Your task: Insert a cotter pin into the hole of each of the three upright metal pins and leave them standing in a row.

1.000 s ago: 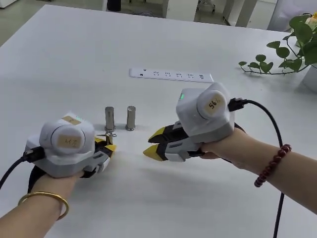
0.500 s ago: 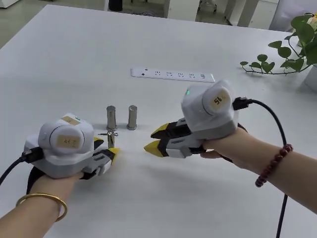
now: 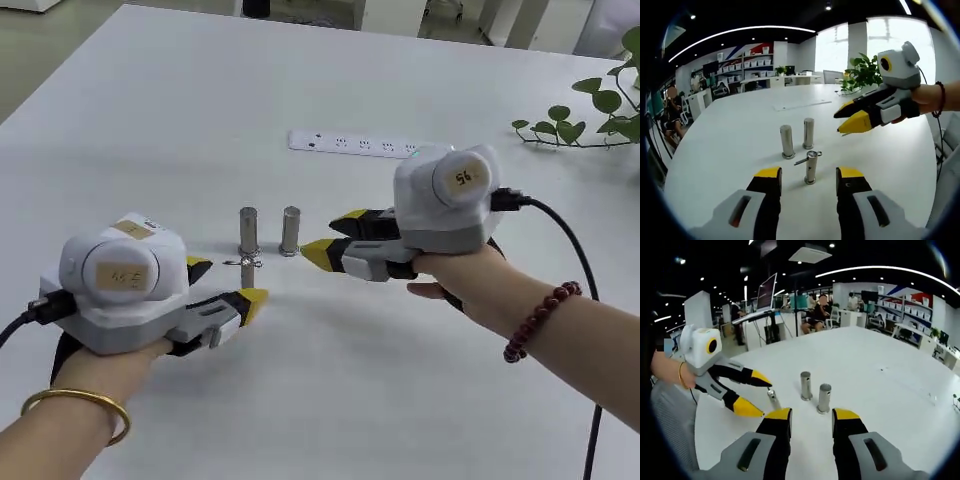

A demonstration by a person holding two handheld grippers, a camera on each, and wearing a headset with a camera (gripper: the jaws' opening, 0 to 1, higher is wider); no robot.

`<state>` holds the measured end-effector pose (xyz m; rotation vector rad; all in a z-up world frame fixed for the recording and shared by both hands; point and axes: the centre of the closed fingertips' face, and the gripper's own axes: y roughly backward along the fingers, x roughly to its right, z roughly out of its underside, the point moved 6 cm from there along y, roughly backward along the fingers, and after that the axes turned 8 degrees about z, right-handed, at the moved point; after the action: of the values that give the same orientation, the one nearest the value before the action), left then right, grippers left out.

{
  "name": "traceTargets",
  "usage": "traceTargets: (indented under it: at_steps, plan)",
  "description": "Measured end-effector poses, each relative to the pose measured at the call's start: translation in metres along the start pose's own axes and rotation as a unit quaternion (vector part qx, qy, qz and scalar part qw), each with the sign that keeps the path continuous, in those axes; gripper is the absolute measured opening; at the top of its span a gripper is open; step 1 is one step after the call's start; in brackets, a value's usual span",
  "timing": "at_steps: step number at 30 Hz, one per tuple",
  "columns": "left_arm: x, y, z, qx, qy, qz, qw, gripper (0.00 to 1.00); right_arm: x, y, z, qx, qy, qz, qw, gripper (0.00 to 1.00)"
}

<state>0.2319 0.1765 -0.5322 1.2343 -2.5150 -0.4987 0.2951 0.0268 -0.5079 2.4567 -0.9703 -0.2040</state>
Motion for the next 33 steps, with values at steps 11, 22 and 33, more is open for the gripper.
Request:
traceTargets:
  at_steps: [11,22,33]
  plan:
    - [0.008,0.019,-0.005,0.007,-0.017,0.000,0.9998,0.45,0.007,-0.033,0.001,0.013,-0.049,0.025,0.9984,0.27]
    - [0.012,0.029,-0.010,0.012,-0.016,0.002,0.9998,0.45,-0.001,-0.052,0.003,0.019,-0.073,0.023,0.9969,0.20]
    - [0.017,0.041,0.002,-0.003,-0.021,0.009,0.9997,0.45,-0.004,-0.062,0.006,0.015,-0.094,0.035,0.9949,0.14]
